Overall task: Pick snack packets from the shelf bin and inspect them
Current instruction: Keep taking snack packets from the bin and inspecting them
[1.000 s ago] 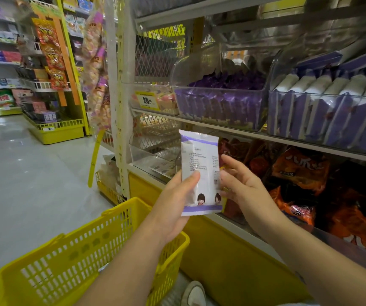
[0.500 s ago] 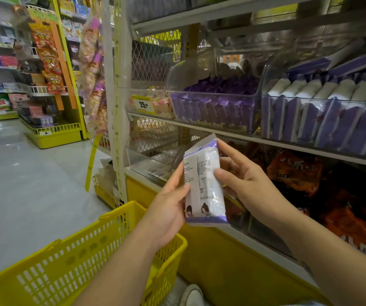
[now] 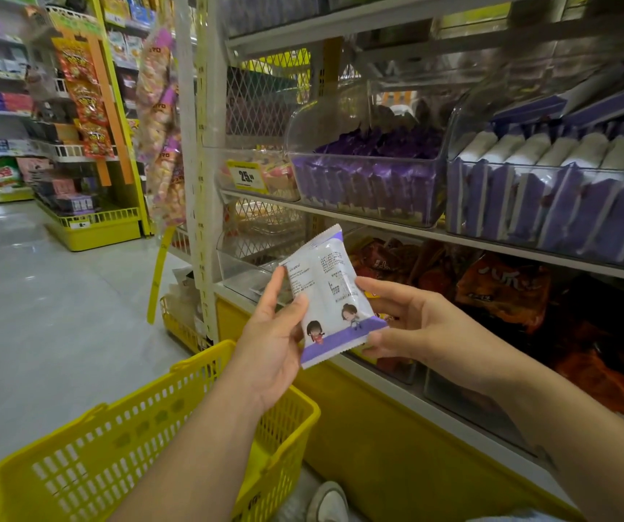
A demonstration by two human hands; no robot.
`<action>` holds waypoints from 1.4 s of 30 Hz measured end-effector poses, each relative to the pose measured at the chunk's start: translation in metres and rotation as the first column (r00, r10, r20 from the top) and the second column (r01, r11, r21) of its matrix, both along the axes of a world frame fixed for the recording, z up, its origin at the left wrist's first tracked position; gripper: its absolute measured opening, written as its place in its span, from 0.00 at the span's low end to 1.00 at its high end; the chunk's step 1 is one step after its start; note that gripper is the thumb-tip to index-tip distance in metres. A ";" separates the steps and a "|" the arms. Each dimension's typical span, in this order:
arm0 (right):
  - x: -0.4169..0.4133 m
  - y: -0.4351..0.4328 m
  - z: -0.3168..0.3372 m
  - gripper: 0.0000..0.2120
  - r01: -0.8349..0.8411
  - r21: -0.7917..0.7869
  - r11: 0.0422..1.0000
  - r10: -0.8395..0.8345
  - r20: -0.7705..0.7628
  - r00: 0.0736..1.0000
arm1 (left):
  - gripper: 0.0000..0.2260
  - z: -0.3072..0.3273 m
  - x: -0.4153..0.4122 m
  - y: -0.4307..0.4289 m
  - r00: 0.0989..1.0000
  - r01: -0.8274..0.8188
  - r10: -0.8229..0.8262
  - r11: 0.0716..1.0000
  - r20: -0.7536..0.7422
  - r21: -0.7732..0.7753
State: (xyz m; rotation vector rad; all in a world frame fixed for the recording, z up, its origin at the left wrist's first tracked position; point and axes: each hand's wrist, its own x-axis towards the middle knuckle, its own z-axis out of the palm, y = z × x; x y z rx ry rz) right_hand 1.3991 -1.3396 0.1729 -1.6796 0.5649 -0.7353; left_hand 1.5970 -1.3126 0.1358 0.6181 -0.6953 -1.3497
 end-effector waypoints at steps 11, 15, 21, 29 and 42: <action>0.010 -0.002 -0.006 0.27 0.023 0.022 0.999 -0.024 0.044 0.999 | 0.24 -0.001 -0.004 0.003 0.992 0.065 -0.061 0.997 0.111 -0.032; 0.022 0.003 -0.006 0.19 0.085 -0.102 0.991 -0.082 0.027 0.996 | 0.18 -0.008 -0.009 0.002 0.934 0.056 -0.034 0.997 0.357 -0.051; 0.025 0.008 -0.005 0.19 0.111 -0.186 0.976 -0.113 0.001 0.994 | 0.23 -0.007 -0.004 0.001 0.788 0.075 -0.016 0.995 0.616 -0.071; 0.028 0.011 -0.007 0.23 0.146 -0.267 0.952 -0.164 -0.046 0.985 | 0.50 -0.009 -0.010 0.003 0.698 -0.045 0.075 0.997 0.713 -0.061; 0.029 0.019 -0.004 0.22 0.144 -0.319 0.937 -0.181 -0.087 0.980 | 0.12 -0.006 -0.008 0.003 0.902 -0.165 0.162 0.986 0.400 -0.027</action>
